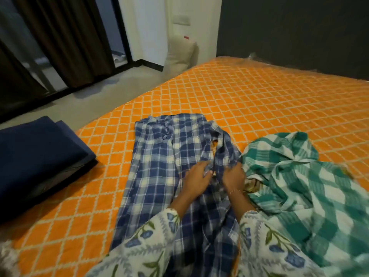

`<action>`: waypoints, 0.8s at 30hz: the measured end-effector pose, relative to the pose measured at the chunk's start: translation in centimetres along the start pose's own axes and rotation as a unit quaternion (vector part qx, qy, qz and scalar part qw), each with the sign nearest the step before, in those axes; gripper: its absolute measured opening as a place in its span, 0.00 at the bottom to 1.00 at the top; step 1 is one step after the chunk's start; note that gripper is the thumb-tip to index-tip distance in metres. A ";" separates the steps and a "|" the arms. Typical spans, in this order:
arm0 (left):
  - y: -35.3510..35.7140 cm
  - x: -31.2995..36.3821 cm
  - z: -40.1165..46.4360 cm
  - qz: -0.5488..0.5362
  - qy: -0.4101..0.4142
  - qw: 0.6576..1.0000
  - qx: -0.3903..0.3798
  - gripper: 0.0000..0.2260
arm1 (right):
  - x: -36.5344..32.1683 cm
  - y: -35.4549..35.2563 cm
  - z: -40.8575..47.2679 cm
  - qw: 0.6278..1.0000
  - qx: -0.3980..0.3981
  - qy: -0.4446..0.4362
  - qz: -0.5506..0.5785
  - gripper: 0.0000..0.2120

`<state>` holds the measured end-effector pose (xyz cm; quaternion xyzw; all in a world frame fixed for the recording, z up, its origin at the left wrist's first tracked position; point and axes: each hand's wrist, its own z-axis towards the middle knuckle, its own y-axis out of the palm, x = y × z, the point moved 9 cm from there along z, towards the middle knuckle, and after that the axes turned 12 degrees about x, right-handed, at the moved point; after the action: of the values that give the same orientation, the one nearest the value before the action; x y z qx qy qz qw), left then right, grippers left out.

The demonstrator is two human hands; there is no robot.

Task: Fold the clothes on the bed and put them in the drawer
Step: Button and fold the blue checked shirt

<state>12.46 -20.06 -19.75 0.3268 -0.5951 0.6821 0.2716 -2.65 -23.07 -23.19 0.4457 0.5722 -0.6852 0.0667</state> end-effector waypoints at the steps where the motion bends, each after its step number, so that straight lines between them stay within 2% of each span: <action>1: 1.0 0.7 1.3 -0.052 -0.031 0.998 -0.013 0.17 | 0.7 0.5 0.9 0.997 -0.024 0.066 0.042 0.21; 3: 2.2 1.3 3.3 -0.156 -0.117 0.980 -0.025 0.15 | 1.5 2.0 2.2 0.969 -0.073 0.179 0.155 0.14; 5: 3.2 1.5 4.8 -0.218 -0.188 0.957 -0.042 0.10 | 1.2 3.4 2.3 0.929 -0.126 0.245 0.246 0.03; 6: 3.7 1.6 5.6 -0.226 -0.207 0.951 -0.051 0.07 | 0.9 3.5 2.4 0.920 -0.134 0.249 0.273 0.05; 8: 3.1 2.1 7.4 -0.200 -0.204 0.957 -0.053 0.08 | -1.1 2.7 2.2 0.911 -0.122 0.210 0.334 0.08; 10: 1.4 2.9 9.4 -0.136 -0.158 0.977 -0.054 0.12 | -3.9 0.7 0.9 0.901 -0.086 0.143 0.402 0.14; 12: -0.1 3.9 10.0 -0.114 -0.153 0.977 -0.100 0.15 | -6.5 -0.8 -1.4 0.899 -0.080 0.076 0.424 0.18; 14: -1.7 4.6 9.3 -0.100 -0.157 0.969 -0.160 0.13 | -9.5 -1.6 -4.0 0.913 -0.094 -0.045 0.395 0.15; 15: -2.8 4.8 9.2 -0.108 -0.151 0.969 -0.161 0.10 | -10.8 -1.7 -5.4 0.917 -0.111 -0.103 0.370 0.11; 17: -6.1 4.5 8.4 -0.194 -0.154 0.963 -0.106 0.02 | -11.9 -2.1 -7.4 0.911 -0.117 -0.132 0.372 0.07; 18: -8.0 3.9 7.7 -0.254 -0.167 0.950 -0.071 0.05 | -11.8 -2.4 -7.6 0.906 -0.097 -0.095 0.400 0.10; 20: -10.5 2.0 5.4 -0.340 -0.206 0.917 -0.042 0.09 | -9.5 -1.2 -6.4 0.886 -0.054 0.087 0.453 0.15; 21: -11.3 0.9 4.0 -0.352 -0.222 0.908 -0.049 0.09 | -9.1 0.0 -6.6 0.865 -0.080 0.178 0.463 0.18; 22: -11.6 -0.1 2.7 -0.358 -0.235 0.902 -0.058 0.10 | -9.4 1.6 -7.0 0.835 -0.149 0.243 0.471 0.20; 24: -12.5 -2.3 0.5 -0.379 -0.260 0.886 -0.065 0.13 | -11.3 3.8 -8.3 0.801 -0.254 0.278 0.466 0.15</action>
<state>23.54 -18.70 -13.55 0.6746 -0.5181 0.3779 0.3658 10.78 -22.02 -17.75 0.7968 0.4436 -0.2481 0.3268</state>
